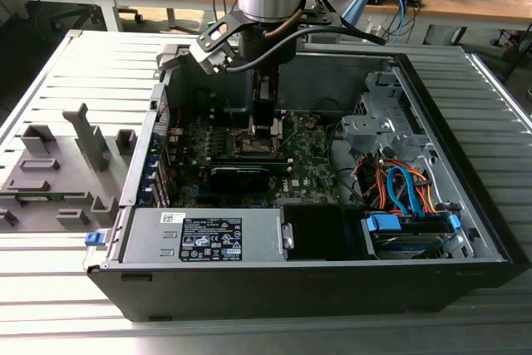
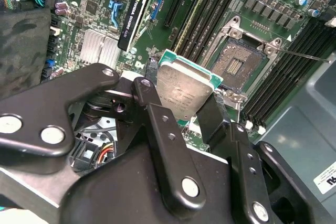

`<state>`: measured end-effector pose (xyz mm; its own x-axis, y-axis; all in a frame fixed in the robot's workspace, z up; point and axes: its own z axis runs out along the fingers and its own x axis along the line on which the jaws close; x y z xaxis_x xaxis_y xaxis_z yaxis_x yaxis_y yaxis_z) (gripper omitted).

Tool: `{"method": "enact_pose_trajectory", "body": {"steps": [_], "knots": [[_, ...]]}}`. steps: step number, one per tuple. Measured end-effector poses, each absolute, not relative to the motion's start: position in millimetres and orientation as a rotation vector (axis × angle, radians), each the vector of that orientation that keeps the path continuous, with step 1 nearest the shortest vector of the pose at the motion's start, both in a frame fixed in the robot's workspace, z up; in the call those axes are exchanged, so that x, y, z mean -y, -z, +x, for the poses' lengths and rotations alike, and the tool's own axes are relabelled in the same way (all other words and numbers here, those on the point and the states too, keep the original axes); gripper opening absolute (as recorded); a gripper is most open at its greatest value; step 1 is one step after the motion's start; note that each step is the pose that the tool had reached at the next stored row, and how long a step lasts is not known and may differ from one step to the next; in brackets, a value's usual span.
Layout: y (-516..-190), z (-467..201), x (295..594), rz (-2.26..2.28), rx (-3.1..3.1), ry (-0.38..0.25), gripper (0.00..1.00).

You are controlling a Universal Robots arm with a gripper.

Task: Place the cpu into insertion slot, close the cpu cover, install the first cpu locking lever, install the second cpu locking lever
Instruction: 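Place the cpu into insertion slot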

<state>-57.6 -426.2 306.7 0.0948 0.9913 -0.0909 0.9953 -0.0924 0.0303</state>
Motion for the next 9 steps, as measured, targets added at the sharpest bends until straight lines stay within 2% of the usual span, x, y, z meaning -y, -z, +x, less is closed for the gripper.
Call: {"method": "enact_pose_trajectory", "body": {"steps": [9], "knots": [[-306.7,-57.6,426.2,2.275,-2.04,0.075,0.54]]}}
